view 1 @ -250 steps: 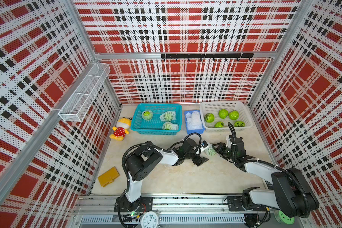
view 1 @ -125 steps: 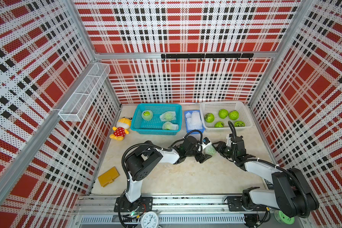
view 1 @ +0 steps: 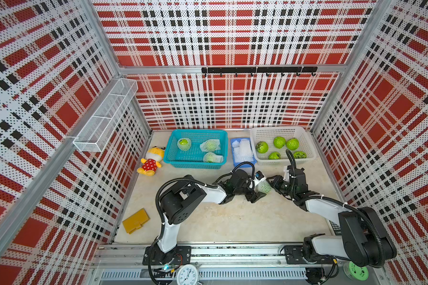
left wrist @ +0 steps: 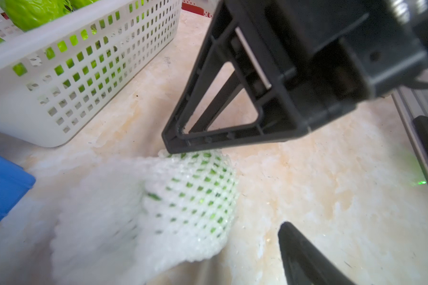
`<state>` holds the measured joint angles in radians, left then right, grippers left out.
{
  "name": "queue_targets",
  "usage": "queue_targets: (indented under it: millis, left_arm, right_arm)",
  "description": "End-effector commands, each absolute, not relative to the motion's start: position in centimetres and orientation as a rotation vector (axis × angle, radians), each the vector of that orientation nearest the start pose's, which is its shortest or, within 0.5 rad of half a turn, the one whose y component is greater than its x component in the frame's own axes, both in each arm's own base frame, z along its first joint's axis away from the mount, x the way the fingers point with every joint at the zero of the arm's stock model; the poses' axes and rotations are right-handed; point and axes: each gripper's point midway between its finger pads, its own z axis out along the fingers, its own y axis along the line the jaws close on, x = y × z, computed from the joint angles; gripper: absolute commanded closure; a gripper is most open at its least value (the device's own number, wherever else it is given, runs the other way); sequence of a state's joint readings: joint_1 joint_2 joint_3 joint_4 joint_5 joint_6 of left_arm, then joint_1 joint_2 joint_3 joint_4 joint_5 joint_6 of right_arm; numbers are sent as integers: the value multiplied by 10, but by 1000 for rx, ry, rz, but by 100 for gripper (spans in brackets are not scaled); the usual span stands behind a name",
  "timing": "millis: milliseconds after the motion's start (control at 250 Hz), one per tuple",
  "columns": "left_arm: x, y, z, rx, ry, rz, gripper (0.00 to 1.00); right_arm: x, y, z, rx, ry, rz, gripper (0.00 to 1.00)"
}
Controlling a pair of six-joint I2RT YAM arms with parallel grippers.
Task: Sleeve custard apples in foam nets
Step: Put on the foam net on the custard apple.
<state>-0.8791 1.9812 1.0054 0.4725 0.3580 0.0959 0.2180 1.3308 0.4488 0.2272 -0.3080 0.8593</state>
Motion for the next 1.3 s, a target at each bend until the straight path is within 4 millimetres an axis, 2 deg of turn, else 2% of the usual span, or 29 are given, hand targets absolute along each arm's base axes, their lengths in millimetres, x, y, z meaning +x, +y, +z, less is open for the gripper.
queue_targets:
  millis: [0,364,548,708,820,968,1132,1296]
  left_arm:
    - [286,-446,78,1193,1761,-847,19]
    - [286,-449,77,1191,1760,-836,19]
    - [284,-453,75,1201,1760,-838,20]
    - [283,-451,74,1199,1766,-829,38]
    - [283,-447,73,1195,1772,-816,45]
    - [282,-442,71,1192,1782,-800,49]
    - [281,-440,67,1190,1795,-797,67]
    - [280,-437,65,1192,1802,-781,75]
  right_arm:
    - [330,121,73,579,2258,887,71]
    - [321,109,53,612,2304,784,86]
    - [320,106,51,613,2308,765,88]
    - [322,107,55,593,2299,769,88]
    - [323,108,57,582,2296,772,88]
    - [323,110,56,577,2300,783,88]
    - [324,111,54,580,2303,788,90]
    - [324,111,54,580,2302,789,93]
